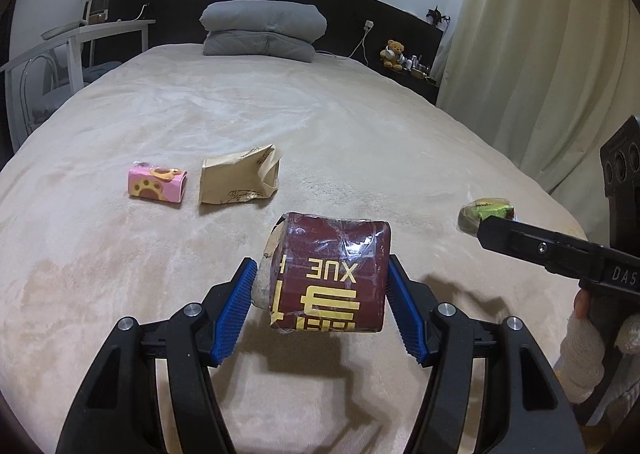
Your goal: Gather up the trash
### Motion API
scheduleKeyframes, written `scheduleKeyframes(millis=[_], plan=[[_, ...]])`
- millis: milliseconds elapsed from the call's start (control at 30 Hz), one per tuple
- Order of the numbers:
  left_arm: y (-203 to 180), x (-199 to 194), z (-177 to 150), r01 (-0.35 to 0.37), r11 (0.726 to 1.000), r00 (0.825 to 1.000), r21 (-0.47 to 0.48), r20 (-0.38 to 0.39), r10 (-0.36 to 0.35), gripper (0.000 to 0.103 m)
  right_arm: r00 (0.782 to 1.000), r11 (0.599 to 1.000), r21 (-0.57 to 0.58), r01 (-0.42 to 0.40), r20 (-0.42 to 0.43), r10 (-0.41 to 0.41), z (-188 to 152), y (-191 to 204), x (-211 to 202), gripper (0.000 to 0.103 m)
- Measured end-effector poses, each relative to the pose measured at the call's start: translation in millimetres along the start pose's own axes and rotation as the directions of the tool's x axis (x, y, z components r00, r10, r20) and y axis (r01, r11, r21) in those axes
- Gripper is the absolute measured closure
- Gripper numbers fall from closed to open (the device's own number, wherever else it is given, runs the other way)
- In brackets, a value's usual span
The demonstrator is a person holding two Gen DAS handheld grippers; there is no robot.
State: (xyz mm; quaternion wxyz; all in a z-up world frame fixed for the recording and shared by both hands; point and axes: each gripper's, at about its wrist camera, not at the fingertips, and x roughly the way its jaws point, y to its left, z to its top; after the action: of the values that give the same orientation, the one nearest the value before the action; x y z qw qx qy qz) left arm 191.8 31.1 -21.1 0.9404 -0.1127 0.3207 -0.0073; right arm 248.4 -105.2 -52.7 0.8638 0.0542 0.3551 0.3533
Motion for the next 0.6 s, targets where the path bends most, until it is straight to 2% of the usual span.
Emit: scheduleKeyframes(millis=[333,600], plan=[[-8.0,-55.6,-26.3,0.034,0.998,0.997,-0.046,0.069,-0.031,0.040,1.000,1.000,0.026,0.008,0.006,-0.009,-39.8,5.0,-35.4,0.033],[-25.4,-98.4,-52.1,0.076,0.997,0.990,-0.035,0.122,-0.071,0.040,1.000,0.999,0.048,0.017,0.022,-0.018,-77.0,12.3,-68.5,0.033]])
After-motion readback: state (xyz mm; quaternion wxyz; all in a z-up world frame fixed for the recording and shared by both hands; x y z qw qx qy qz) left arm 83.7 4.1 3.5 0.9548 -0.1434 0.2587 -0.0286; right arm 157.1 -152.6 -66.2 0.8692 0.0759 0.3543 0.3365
